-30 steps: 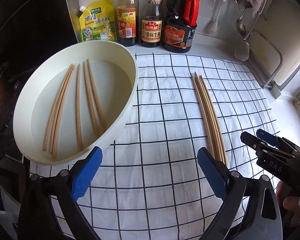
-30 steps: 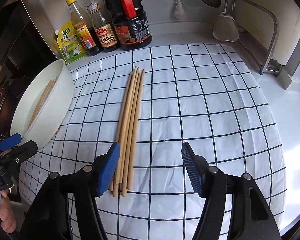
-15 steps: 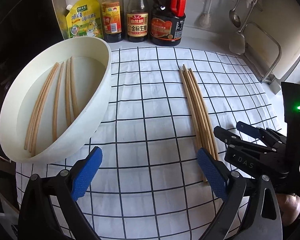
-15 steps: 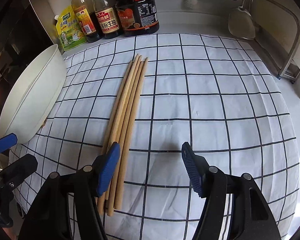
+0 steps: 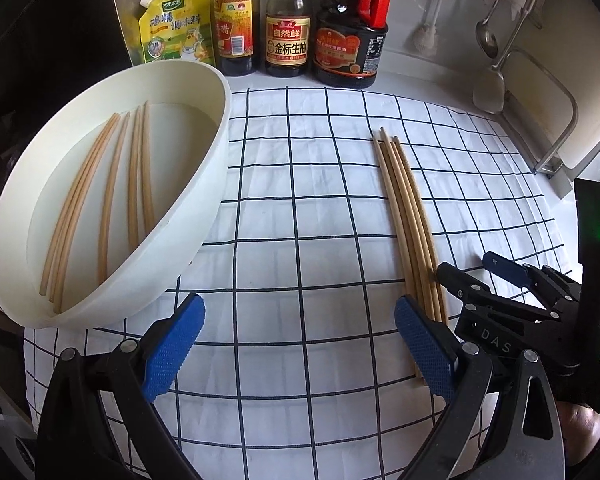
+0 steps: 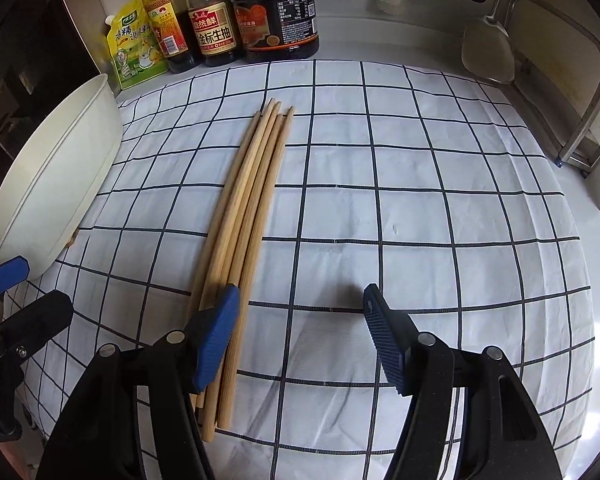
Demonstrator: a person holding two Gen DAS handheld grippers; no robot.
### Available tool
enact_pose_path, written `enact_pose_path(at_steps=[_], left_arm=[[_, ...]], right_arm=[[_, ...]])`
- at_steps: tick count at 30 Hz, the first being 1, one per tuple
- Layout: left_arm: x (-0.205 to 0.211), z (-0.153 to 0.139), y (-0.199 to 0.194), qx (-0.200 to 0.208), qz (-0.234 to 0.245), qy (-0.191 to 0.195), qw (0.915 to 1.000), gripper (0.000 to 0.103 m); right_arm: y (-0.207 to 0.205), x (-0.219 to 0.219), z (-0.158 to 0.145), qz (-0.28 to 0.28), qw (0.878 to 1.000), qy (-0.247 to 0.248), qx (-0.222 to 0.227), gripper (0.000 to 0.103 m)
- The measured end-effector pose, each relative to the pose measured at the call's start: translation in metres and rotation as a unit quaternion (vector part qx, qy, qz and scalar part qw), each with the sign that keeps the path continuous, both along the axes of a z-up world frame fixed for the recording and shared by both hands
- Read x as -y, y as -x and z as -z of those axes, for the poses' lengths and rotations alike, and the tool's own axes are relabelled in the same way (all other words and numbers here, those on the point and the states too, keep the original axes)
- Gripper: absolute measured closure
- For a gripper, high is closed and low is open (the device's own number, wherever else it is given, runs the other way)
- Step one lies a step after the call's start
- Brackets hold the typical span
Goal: Organize utensils
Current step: 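Move the right gripper back to the chopstick row while the left gripper returns too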
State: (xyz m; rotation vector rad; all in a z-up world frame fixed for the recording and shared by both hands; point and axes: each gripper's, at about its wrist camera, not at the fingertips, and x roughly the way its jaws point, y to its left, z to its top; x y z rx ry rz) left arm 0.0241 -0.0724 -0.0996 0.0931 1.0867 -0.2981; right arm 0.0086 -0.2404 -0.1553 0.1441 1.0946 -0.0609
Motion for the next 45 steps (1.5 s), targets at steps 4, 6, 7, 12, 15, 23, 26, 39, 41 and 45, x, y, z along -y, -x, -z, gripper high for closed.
enact_pose_path(at_steps=[4,6,7,12,15,23,26,39,41,45], left_arm=[[0.001,0.001,-0.001,-0.002,0.0,0.001,1.0,0.009],[0.001,0.001,-0.001,-0.002,0.0,0.002,1.0,0.009],[0.001,0.002,-0.002,-0.002,0.0,0.002,1.0,0.009],[0.003,0.004,-0.003,-0.003,-0.002,-0.006,1.0,0.009],[0.004,0.004,-0.005,-0.003,-0.001,-0.009,1.0,0.009],[0.014,0.008,-0.008,-0.007,0.006,-0.004,1.0,0.009],[0.022,0.012,-0.009,-0.01,0.012,-0.005,0.9999,0.009],[0.052,0.038,-0.017,-0.03,0.025,-0.028,0.9988,0.009],[0.053,0.041,-0.018,-0.032,0.025,-0.034,0.9986,0.009],[0.051,0.048,-0.017,-0.04,0.024,-0.032,0.9984,0.009]], right_arm=[[0.002,-0.001,0.0,-0.002,1.0,0.004,-0.002,0.042],[0.003,-0.003,0.0,-0.004,1.0,0.009,-0.002,0.042],[0.003,-0.005,0.0,-0.006,1.0,0.013,-0.002,0.042],[0.002,-0.01,0.0,-0.007,1.0,0.023,-0.002,0.042],[0.003,-0.009,0.001,-0.004,1.0,0.024,-0.01,0.042],[0.009,-0.002,0.004,-0.006,0.999,0.047,-0.013,0.042],[0.01,0.01,0.004,0.002,0.998,0.055,-0.008,0.042],[0.018,0.04,0.001,0.024,0.999,0.049,0.002,0.042],[0.019,0.04,0.001,0.023,0.999,0.048,0.002,0.042],[0.018,0.04,0.001,0.021,0.999,0.047,0.003,0.042]])
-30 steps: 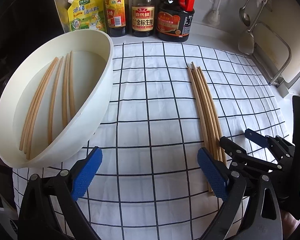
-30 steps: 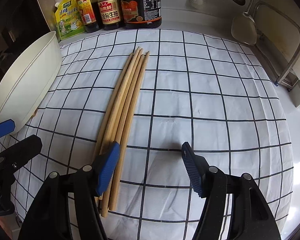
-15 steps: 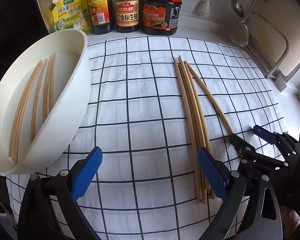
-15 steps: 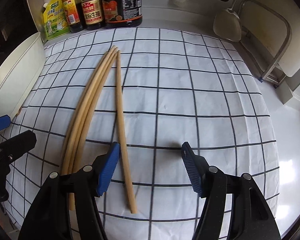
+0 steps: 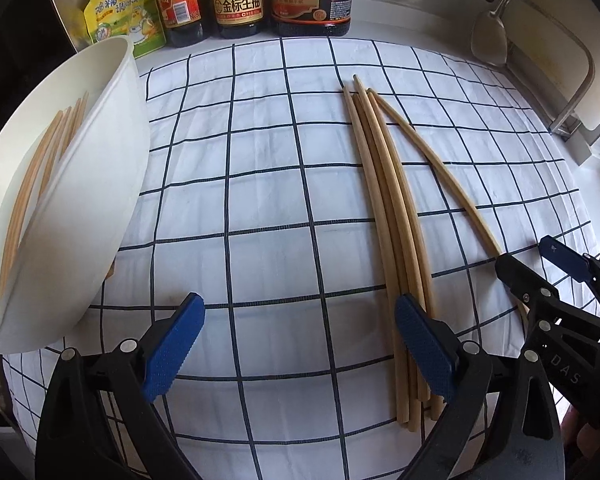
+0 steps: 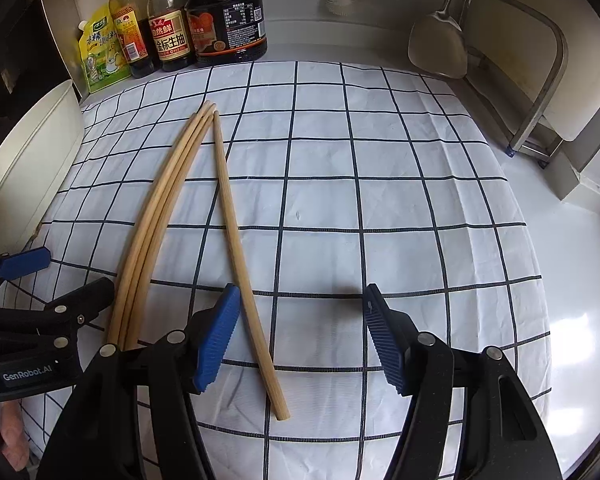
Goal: Organize utensils
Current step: 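Move the right gripper back to the chopstick row while the left gripper returns too, then close the right gripper on a chopstick while the left gripper grasps another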
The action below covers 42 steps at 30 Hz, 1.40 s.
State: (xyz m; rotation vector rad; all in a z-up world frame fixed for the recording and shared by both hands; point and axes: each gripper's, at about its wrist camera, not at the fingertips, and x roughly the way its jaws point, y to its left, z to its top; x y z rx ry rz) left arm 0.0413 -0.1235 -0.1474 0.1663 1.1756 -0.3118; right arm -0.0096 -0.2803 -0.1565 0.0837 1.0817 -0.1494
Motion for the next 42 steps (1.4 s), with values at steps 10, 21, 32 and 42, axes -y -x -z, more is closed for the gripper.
enact_pose_path(at_steps=[10,21,32,42], left_arm=[[0.004,0.002,0.003,-0.005,-0.001,-0.008,0.9999,0.006],[0.001,0.006,-0.015,-0.001,-0.032,-0.02,0.9993,0.006],[0.015,0.006,-0.045,0.011,-0.05,-0.02,0.9985,0.006],[0.03,-0.005,-0.044,0.02,-0.018,0.0,0.9996,0.056]], right_arm=[[-0.002,0.002,0.001,-0.001,1.0,-0.003,0.001,0.042],[-0.006,-0.002,0.002,-0.017,1.0,0.007,0.005,0.042],[-0.031,-0.014,0.004,-0.051,0.998,0.023,0.022,0.042],[-0.043,-0.026,0.004,-0.091,0.995,0.011,0.029,0.066]])
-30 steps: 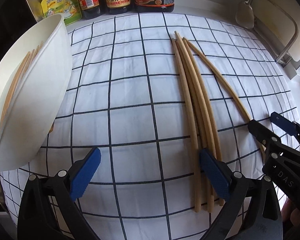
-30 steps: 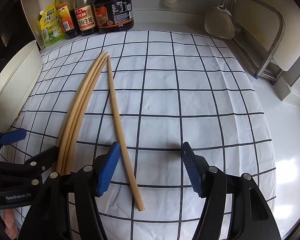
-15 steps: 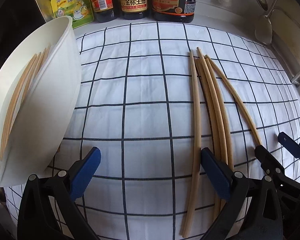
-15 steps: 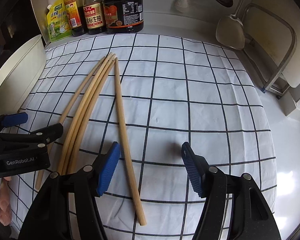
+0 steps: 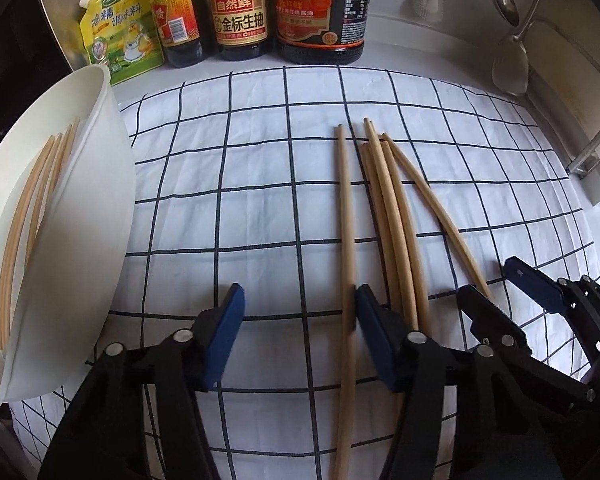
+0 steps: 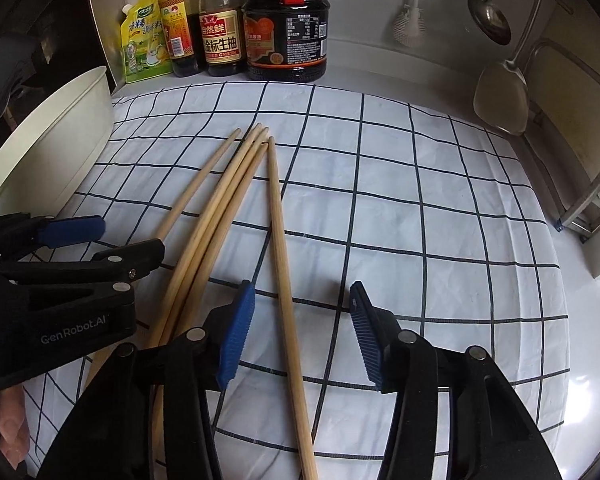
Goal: Organize utensils
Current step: 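Close the right gripper on a chopstick while the left gripper grasps another, then carry the right gripper's chopstick over the white bowl while the left gripper carries its own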
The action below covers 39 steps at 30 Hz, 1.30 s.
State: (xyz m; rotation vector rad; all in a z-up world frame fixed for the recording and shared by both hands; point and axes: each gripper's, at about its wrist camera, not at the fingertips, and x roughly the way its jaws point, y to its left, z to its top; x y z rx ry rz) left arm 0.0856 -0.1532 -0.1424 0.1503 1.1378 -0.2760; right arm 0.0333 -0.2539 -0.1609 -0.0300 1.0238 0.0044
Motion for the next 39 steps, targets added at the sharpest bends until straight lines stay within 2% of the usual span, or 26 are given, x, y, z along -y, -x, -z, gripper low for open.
enact_pose_path(at_steps=[1,2,3,4,9,15,22,26,30,33,39], left_arm=[[0.002,-0.001,0.002,0.003,0.006,0.002,1.0,0.069],[0.003,-0.002,0.005,0.004,0.011,0.003,0.9999,0.076],[0.004,-0.003,0.007,0.005,0.015,0.005,0.9999,0.094],[0.004,-0.002,0.009,0.002,0.017,0.008,0.9998,0.096],[-0.005,-0.006,0.015,-0.013,0.026,0.026,0.9992,0.096],[-0.024,-0.04,0.032,-0.02,0.031,0.064,0.9973,0.096],[-0.056,-0.102,0.035,0.03,0.054,0.087,0.9942,0.096],[-0.088,-0.133,0.028,0.054,0.053,0.106,0.9915,0.096],[-0.133,-0.149,0.015,0.074,0.039,0.096,0.9919,0.096],[-0.168,-0.146,0.001,0.075,0.02,0.089,0.993,0.096],[-0.227,-0.122,-0.026,0.057,-0.011,0.074,0.9956,0.096]], right_arm=[[0.0,-0.002,0.0,-0.004,1.0,0.001,0.0,0.08],[0.0,-0.003,-0.001,-0.006,1.0,0.003,0.0,0.089],[0.001,-0.004,-0.001,-0.007,1.0,0.003,-0.001,0.096],[0.001,-0.003,-0.001,-0.006,1.0,-0.003,-0.002,0.096],[0.012,0.012,-0.005,0.028,0.998,-0.063,-0.001,0.097],[0.032,0.021,-0.034,0.064,0.99,-0.123,0.016,0.097],[0.042,0.002,-0.087,0.066,0.986,-0.143,0.052,0.097],[0.031,-0.027,-0.113,0.045,0.985,-0.149,0.072,0.097],[0.01,-0.068,-0.132,0.016,0.983,-0.161,0.086,0.097],[-0.011,-0.101,-0.135,-0.006,0.98,-0.184,0.082,0.097],[-0.054,-0.176,-0.123,-0.054,0.981,-0.176,0.057,0.097]])
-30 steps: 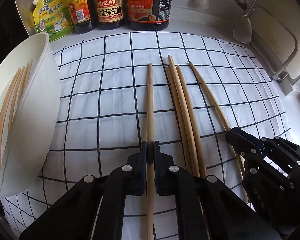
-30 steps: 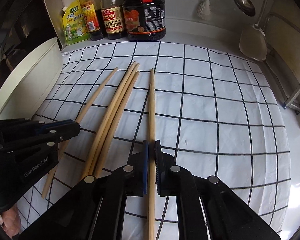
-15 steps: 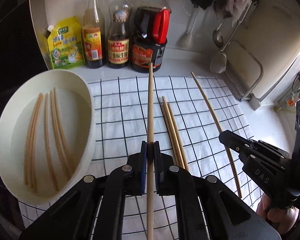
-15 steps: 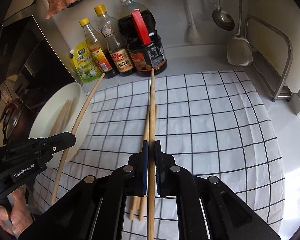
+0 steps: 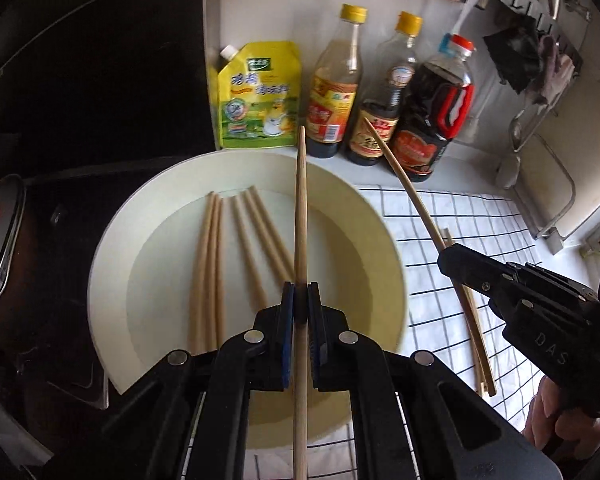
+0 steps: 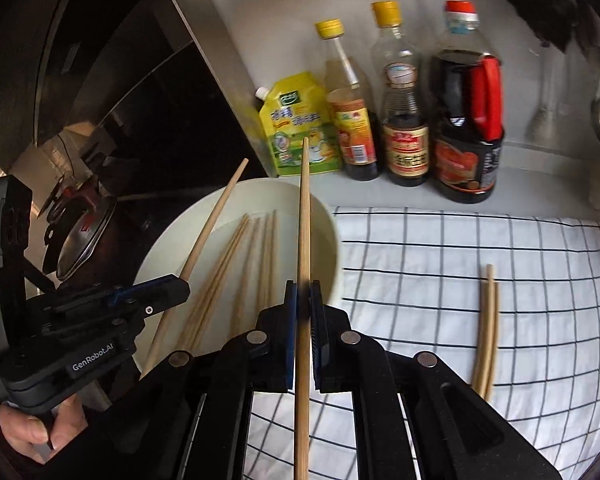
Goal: Organize utensils
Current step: 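Carry the right gripper's chopstick over the white bowl while the left gripper carries its own, then open the right gripper to drop its chopstick into the bowl while the left gripper releases too, then move the right gripper back over the chopstick row while the left gripper returns too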
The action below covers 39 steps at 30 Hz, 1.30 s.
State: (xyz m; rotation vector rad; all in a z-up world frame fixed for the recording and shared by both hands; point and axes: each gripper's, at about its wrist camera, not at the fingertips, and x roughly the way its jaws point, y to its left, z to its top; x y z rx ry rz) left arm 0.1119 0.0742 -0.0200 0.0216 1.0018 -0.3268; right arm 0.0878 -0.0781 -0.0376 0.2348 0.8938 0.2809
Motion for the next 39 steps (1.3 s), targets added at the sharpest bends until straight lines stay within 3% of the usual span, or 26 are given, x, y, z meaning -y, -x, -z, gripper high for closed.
enact_pose_path(at_steps=[9,19,20,21,22,24,30,39], left_arm=[[-0.041,0.039,-0.046,-0.027,-0.024,-0.016,0.9992,0.096],[-0.046,0.069,-0.061,-0.061,-0.026,-0.03,0.9973,0.094],[-0.046,0.069,-0.061,-0.062,-0.025,-0.026,0.9974,0.092],[-0.048,0.069,-0.061,-0.063,-0.025,-0.022,0.9974,0.079],[-0.049,0.068,-0.061,-0.063,-0.028,-0.02,0.9974,0.054],[-0.052,0.064,-0.058,-0.049,-0.039,-0.022,0.9978,0.022],[-0.059,0.055,-0.053,-0.034,-0.053,-0.023,0.9978,0.024],[-0.064,0.052,-0.043,-0.042,-0.06,-0.014,0.9972,0.023]], right_arm=[[-0.056,-0.06,0.044,-0.017,0.998,-0.012,-0.067,0.097],[-0.064,-0.062,0.064,-0.004,0.995,0.003,-0.101,0.096],[-0.064,-0.061,0.064,-0.001,0.995,0.007,-0.101,0.096],[-0.063,-0.06,0.063,0.003,0.995,0.011,-0.098,0.094],[-0.064,-0.061,0.062,0.004,0.995,0.014,-0.097,0.089],[-0.061,-0.059,0.061,0.005,0.996,0.02,-0.089,0.088],[-0.049,-0.054,0.055,0.008,0.997,0.034,-0.075,0.088],[-0.039,-0.048,0.047,0.01,0.997,0.039,-0.073,0.073]])
